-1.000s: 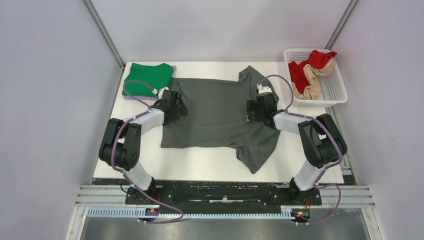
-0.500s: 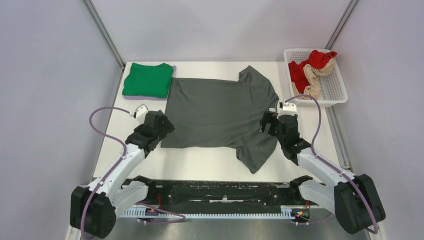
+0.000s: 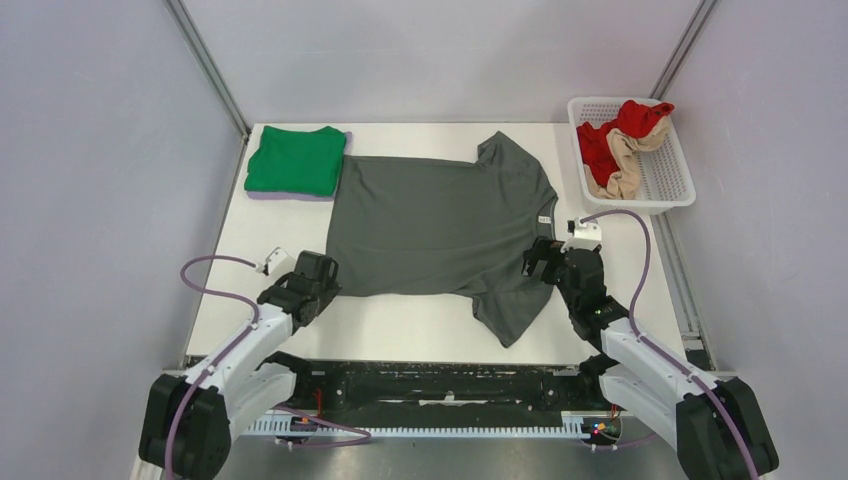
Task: Fold and stack the t-shirts
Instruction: Grab the side of the flattened tshirt closest away from the robot with both arms
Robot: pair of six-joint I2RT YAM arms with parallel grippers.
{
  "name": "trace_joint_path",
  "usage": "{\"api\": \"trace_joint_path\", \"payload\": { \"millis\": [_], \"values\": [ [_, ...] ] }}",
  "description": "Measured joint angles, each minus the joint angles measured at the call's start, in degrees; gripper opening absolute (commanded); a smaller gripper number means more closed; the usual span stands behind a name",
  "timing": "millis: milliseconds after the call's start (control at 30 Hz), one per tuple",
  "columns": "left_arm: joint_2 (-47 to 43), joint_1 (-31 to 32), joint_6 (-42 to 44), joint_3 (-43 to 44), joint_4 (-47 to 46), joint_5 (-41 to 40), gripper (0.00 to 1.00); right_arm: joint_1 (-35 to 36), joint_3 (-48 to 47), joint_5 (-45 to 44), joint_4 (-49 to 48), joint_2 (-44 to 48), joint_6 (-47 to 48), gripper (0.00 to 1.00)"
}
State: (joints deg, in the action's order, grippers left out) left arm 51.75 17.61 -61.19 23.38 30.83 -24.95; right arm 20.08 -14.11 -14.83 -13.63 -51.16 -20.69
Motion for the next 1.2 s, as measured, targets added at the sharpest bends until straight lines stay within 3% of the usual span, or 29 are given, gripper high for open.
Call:
{"api": "trace_joint_path", "payload": {
  "millis": [400, 733, 833, 900, 967, 1133, 1200],
  "values": [
    [10.03, -0.02, -3.15, 2.91, -1.75, -0.33, 0.50, 0.00, -0.02, -0.83, 2.21, -0.02, 1.40, 0.98],
    [14.84, 0.00, -3.15, 5.40, -3.23, -0.09, 0.49, 0.00, -0.02, -2.95, 3.98, -0.33, 2.14, 0.98],
    [17.07, 0.00, -3.13, 6.56, -4.24, -0.48, 0.40, 0.00, -0.02, -3.13, 4.50, -0.31, 2.34, 0.98],
    [18.25, -0.02, -3.10, 7.08, -4.83, -0.74, 0.25, 0.00, -0.02, -3.13, 4.83, -0.20, 2.49, 0.98],
    [19.65, -0.02, -3.04, 7.72, -5.29, -1.11, 0.03, 0.00, -0.13, -3.26, 5.51, 0.07, 2.56, 0.98],
    [21.49, -0.02, -2.99, 8.83, -5.88, -1.49, 0.02, 0.44, -2.89, -1.84, 10.51, 0.24, 3.89, 0.98],
    [21.49, -0.02, -2.99, 8.83, -5.90, -1.49, 0.02, 3.15, -5.03, -1.70, 13.88, 0.17, 4.81, 0.93]
  ]
}}
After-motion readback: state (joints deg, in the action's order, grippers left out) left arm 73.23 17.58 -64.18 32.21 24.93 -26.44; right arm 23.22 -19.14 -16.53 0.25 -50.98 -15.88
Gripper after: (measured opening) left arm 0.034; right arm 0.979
